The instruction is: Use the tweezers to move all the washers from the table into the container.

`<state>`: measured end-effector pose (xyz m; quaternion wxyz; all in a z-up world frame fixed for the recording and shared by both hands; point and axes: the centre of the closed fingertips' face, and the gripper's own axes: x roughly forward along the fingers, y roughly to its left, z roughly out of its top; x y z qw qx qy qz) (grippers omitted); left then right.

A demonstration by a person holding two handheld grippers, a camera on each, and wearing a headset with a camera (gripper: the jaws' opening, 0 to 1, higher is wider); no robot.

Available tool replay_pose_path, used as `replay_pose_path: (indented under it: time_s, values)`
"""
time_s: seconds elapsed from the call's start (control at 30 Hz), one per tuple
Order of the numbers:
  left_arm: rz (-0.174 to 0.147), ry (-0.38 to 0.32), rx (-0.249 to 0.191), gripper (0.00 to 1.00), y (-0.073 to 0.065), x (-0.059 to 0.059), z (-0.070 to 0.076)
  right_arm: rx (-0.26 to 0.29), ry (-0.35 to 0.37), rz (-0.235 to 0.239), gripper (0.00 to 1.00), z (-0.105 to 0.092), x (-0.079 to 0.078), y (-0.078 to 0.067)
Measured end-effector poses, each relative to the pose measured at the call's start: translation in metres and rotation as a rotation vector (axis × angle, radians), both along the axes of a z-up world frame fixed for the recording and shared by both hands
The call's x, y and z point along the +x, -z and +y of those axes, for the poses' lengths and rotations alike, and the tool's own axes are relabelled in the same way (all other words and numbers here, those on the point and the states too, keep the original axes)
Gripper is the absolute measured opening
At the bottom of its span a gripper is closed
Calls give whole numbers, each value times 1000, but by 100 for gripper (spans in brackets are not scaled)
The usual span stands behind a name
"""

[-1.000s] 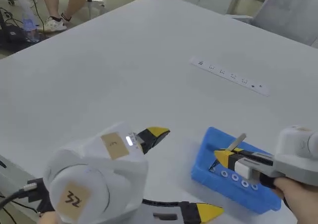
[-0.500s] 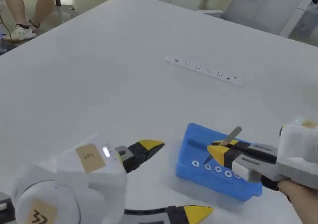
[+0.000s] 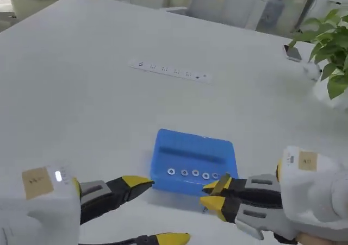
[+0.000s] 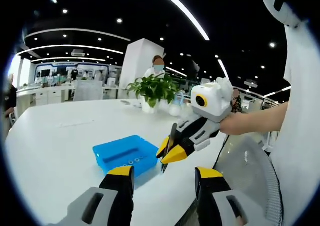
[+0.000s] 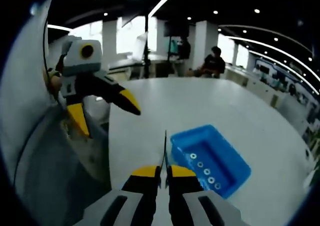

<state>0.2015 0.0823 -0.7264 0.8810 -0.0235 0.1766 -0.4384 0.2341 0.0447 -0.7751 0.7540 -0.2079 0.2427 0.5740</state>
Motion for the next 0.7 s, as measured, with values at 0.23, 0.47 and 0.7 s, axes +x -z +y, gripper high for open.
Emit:
replay_pose_path:
  time_s: [0.23, 0.47, 0.7]
  values:
    - [33, 123, -5, 25, -10, -14, -18, -39, -78, -11, 4, -2, -24, 7]
    - [-29, 298, 155, 14, -3, -23, -44, -79, -158, -5, 4, -7, -45, 14]
    - [-34, 386, 180, 16, 0, -27, -66, -148, -228, -9, 4, -14, -61, 23]
